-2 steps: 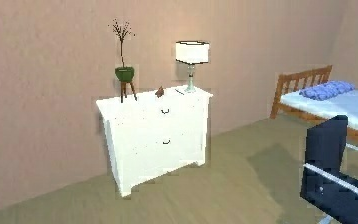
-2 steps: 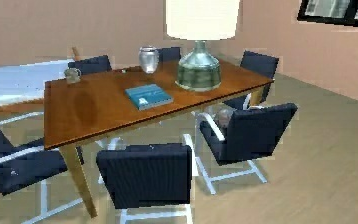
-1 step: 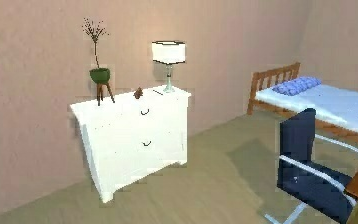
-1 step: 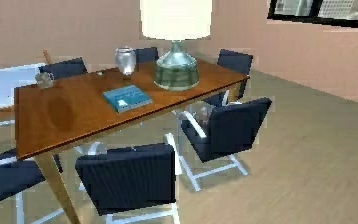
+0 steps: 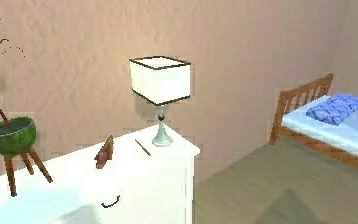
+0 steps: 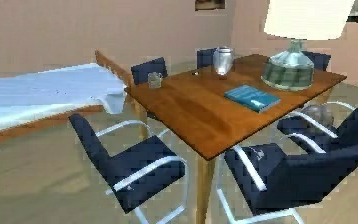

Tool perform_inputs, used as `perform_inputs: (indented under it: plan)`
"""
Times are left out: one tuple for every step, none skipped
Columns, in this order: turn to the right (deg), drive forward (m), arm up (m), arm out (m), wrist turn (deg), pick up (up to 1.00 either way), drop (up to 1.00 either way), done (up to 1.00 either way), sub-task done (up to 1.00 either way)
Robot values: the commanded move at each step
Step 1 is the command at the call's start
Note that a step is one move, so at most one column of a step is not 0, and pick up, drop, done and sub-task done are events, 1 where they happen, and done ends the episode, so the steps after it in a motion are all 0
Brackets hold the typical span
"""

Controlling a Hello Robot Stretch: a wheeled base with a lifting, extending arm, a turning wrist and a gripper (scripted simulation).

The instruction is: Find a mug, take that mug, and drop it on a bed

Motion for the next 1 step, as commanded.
perform_inputs:
  plan:
    - [45.0,0.0,0.0,0.0,0.0,0.0,0.0,0.0,0.0]
